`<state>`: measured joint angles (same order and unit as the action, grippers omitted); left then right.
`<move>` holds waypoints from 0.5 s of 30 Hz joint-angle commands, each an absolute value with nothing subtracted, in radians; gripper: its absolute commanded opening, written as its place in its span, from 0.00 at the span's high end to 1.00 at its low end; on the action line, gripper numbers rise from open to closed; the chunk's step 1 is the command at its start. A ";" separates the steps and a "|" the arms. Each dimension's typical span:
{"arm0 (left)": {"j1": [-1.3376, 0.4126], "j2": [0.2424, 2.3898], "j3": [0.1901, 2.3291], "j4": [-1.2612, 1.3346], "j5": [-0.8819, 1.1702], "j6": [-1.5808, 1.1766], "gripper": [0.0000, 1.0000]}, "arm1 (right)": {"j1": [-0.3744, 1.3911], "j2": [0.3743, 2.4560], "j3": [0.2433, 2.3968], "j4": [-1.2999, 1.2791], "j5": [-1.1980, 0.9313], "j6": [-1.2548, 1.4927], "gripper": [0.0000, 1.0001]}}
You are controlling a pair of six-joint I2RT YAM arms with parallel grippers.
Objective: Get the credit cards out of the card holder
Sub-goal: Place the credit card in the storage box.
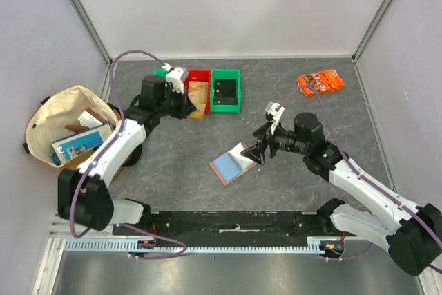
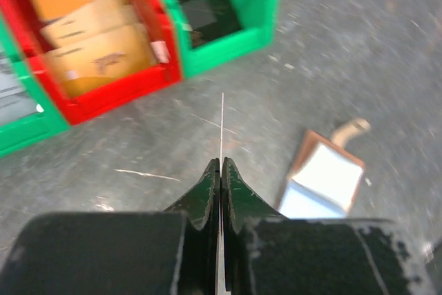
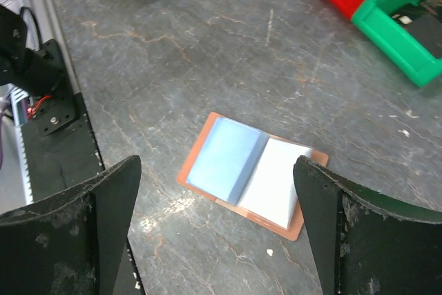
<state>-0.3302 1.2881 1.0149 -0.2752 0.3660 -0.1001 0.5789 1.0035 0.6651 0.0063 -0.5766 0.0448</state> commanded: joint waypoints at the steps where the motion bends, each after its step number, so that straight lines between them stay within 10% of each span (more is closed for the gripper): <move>1: -0.256 1.426 1.126 -0.206 0.252 -0.227 0.98 | 0.580 0.933 0.631 0.063 -0.451 0.055 0.02; 15: -0.221 1.919 1.546 -0.301 0.212 -0.218 0.96 | 0.580 0.896 0.621 0.061 -0.416 0.049 0.02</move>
